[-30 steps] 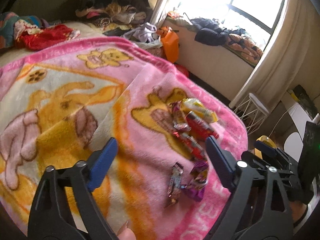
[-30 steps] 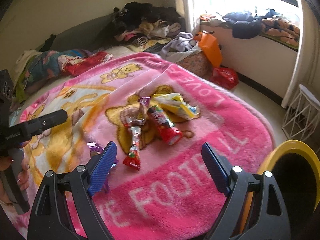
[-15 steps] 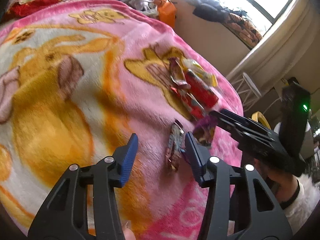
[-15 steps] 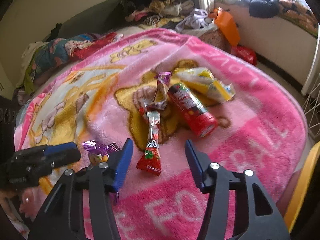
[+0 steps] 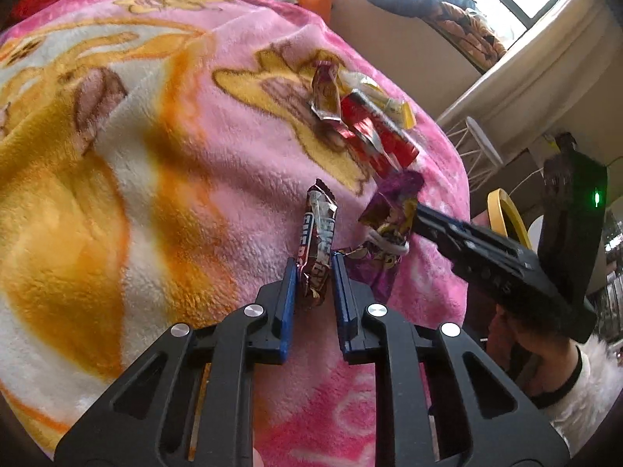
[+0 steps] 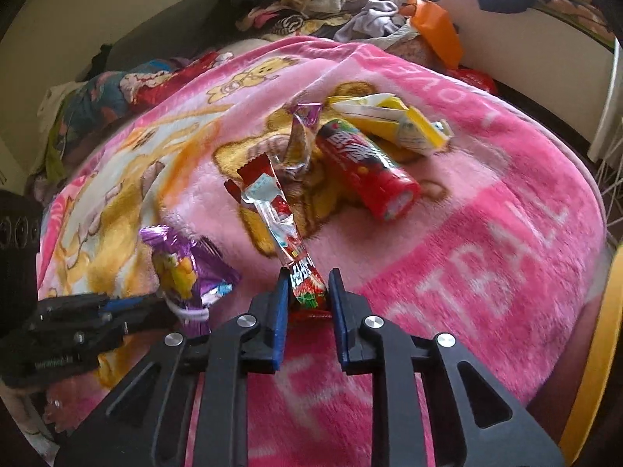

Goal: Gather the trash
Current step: 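Grasp a red snack wrapper with the right tool while the left tool grasps a chocolate bar wrapper, then carry the red wrapper and chocolate bar wrapper over the bin, then open both tools to drop the wrappers into the bin, then move both open tools back toward the remaining wrappers on the bed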

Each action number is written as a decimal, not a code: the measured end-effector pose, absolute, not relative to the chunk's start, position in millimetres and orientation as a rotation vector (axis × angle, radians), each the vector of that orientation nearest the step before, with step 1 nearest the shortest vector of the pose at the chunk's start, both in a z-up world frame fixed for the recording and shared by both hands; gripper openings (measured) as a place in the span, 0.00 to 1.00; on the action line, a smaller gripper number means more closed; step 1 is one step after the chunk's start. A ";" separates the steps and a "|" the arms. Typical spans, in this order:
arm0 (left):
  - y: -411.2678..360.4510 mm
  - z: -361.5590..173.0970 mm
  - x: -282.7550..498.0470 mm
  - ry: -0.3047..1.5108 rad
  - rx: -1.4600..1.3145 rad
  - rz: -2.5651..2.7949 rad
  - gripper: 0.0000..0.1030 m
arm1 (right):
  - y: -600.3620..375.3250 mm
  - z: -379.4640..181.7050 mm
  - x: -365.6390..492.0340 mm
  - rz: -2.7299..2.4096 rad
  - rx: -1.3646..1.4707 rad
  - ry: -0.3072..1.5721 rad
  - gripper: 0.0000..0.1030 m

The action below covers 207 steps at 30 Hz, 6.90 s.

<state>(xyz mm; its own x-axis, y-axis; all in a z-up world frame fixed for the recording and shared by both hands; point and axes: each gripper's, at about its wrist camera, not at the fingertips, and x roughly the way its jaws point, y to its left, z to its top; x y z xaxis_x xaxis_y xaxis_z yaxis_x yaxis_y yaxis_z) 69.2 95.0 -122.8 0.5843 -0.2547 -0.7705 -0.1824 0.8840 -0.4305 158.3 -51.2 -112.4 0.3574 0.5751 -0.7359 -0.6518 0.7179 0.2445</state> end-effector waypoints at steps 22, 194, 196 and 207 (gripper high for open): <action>69.5 -56.7 84.4 0.780 -0.433 -0.076 0.12 | -120.6 -74.8 144.0 0.726 0.038 0.783 0.15; -120.9 -18.3 113.9 0.605 -0.127 -0.291 0.89 | -336.1 -51.0 107.8 0.186 0.304 0.553 0.75; -114.8 -15.4 111.0 0.587 -0.126 -0.275 0.89 | -329.5 -48.3 107.1 0.189 0.283 0.544 0.77; -81.1 -8.5 103.0 0.548 -0.169 -0.207 0.89 | -300.3 -33.6 103.6 0.222 0.217 0.494 0.83</action>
<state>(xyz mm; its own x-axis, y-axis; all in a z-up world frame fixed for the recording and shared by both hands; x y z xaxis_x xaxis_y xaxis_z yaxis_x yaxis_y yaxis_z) 103.0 -81.1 -8.5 0.8337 -0.2392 -0.4977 0.1492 0.9654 -0.2139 103.6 -300.3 -33.6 0.8574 0.2617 -0.4432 -0.1577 0.9533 0.2578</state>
